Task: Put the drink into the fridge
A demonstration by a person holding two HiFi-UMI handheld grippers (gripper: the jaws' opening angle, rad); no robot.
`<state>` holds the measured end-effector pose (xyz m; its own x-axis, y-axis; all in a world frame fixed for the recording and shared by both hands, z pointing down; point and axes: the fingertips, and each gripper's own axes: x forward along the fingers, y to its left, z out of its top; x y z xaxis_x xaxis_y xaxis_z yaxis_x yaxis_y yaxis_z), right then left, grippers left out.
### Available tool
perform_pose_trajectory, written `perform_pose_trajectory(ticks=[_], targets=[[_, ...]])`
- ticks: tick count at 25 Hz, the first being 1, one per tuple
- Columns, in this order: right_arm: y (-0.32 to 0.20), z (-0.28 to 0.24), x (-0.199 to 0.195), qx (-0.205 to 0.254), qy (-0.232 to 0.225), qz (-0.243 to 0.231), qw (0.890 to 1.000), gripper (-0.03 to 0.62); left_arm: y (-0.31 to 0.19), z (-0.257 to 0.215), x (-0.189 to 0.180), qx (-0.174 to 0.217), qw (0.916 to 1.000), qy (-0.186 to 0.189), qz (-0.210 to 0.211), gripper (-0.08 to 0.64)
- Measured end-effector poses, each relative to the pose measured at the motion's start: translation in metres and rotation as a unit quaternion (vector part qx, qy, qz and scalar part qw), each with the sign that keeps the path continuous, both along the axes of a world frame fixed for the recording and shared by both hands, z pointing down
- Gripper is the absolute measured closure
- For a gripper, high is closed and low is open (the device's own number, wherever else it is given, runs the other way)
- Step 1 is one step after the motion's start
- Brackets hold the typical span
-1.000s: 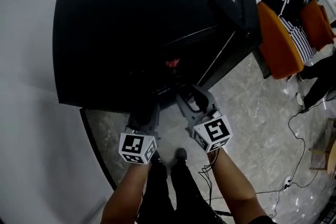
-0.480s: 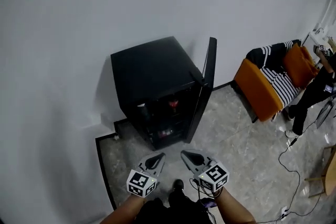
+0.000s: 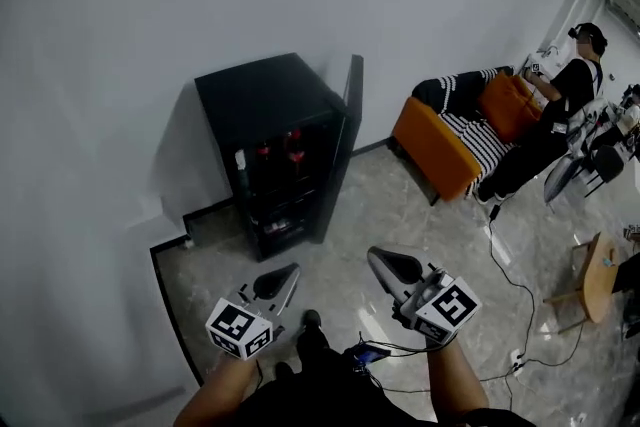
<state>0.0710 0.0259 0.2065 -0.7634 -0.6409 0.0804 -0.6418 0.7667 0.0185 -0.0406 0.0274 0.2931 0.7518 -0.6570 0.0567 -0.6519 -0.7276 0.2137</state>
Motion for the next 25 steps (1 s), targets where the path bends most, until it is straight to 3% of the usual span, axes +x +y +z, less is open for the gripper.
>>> perform_pose_trajectory(ticks=[3,7,11,13,16,21,25], targets=[[0.05,0.004,-0.004,-0.028,-0.055,-0.013,0.998,0.569,0.043,-0.003,-0.011,-0.003,1.0,-0.003,-0.002,0.549],[0.098,0.02,-0.018,-0.06,-0.064,-0.02,0.996,0.569,0.087,0.001,-0.025,-0.023,0.9997,0.005,-0.002,0.549],[0.121,0.037,-0.033,-0.061,-0.054,-0.031,0.996,0.569,0.119,-0.029,-0.041,0.004,0.996,0.088,-0.013,0.549],[0.126,0.053,-0.034,-0.07,-0.047,-0.033,0.996,0.569,0.132,-0.045,-0.043,0.029,0.9949,0.094,-0.025,0.549],[0.148,0.053,-0.027,-0.072,-0.074,-0.063,0.993,0.569,0.155,-0.049,-0.025,0.042,0.9966,0.067,-0.023,0.549],[0.188,0.044,-0.015,-0.074,-0.104,-0.107,0.986,0.569,0.19,-0.032,0.03,0.006,0.9982,0.058,0.012,0.549],[0.227,0.067,0.014,-0.085,-0.114,-0.131,0.981,0.571,0.231,-0.021,0.084,-0.003,0.9975,0.041,0.058,0.549]])
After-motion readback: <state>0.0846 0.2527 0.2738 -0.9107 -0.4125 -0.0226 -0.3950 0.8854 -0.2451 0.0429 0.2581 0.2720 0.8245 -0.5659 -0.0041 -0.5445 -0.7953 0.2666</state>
